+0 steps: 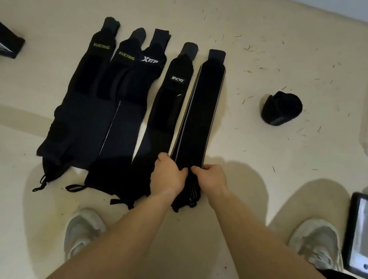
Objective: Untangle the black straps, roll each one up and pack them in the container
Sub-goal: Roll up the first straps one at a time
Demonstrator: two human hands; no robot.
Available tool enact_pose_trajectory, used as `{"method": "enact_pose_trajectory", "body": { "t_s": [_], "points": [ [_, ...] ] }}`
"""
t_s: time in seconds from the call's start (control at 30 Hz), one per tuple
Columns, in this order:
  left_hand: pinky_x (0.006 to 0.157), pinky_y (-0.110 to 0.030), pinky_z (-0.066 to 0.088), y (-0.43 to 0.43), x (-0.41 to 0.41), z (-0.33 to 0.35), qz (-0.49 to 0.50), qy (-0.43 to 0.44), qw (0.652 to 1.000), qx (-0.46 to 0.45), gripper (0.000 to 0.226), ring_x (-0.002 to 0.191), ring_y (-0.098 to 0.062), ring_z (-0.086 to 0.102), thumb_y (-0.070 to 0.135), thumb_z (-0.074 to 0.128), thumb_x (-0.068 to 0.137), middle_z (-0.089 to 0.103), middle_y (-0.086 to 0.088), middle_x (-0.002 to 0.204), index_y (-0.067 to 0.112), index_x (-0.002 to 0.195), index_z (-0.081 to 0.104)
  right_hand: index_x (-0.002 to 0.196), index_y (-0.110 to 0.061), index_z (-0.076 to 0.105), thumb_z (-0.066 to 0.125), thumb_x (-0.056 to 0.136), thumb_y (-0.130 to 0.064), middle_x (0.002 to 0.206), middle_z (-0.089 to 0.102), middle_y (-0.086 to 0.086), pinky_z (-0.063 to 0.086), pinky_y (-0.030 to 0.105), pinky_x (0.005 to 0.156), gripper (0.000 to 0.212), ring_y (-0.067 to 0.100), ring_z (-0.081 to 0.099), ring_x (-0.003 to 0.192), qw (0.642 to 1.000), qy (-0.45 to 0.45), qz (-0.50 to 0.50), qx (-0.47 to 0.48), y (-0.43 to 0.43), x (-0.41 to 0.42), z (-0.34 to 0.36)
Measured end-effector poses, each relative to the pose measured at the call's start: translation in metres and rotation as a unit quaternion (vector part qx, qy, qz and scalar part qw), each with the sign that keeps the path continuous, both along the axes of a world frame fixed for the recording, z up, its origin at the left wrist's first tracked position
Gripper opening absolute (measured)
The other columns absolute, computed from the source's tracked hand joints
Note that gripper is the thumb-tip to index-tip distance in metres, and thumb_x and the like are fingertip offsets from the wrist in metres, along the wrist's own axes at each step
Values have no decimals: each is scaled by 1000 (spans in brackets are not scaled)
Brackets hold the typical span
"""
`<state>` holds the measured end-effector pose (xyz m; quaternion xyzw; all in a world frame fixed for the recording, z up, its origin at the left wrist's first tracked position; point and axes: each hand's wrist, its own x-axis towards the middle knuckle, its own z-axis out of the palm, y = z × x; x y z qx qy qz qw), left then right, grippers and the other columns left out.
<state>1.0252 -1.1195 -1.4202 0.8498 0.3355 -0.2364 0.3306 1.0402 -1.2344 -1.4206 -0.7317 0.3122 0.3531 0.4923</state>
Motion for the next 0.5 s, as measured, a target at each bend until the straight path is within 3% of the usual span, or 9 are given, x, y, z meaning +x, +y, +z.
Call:
{"method": "enact_pose_trajectory", "body": {
  "t_s": [0.13, 0.27, 0.5],
  "points": [
    [84, -44, 60, -3, -4, -3, 44, 19, 998, -37, 55, 104, -29, 65, 40, 74, 90, 59, -10, 123, 9, 129, 51, 85, -7, 70, 66, 95, -20, 95, 73, 17, 62, 42, 82, 16, 29, 71, 85, 998, 20, -49, 14, -3, -3, 0],
    [85, -36, 58, -1, -8, -9, 120, 54, 985, -108, 30, 98, -24, 66, 35, 76, 88, 65, -8, 118, 14, 106, 65, 109, -11, 65, 55, 97, -28, 100, 71, 10, 60, 46, 87, 23, 28, 69, 91, 1000, 28, 2, 7, -4, -11, 2],
    [88, -33, 55, -4, -4, 5, 134, 70, 973, -176, 25, 103, -28, 67, 23, 63, 99, 71, -12, 112, 6, 116, 70, 109, -18, 53, 44, 94, -43, 112, 60, 8, 47, 49, 102, 30, 31, 54, 112, 998, 25, 64, -12, -10, -18, 24]
  ]
}}
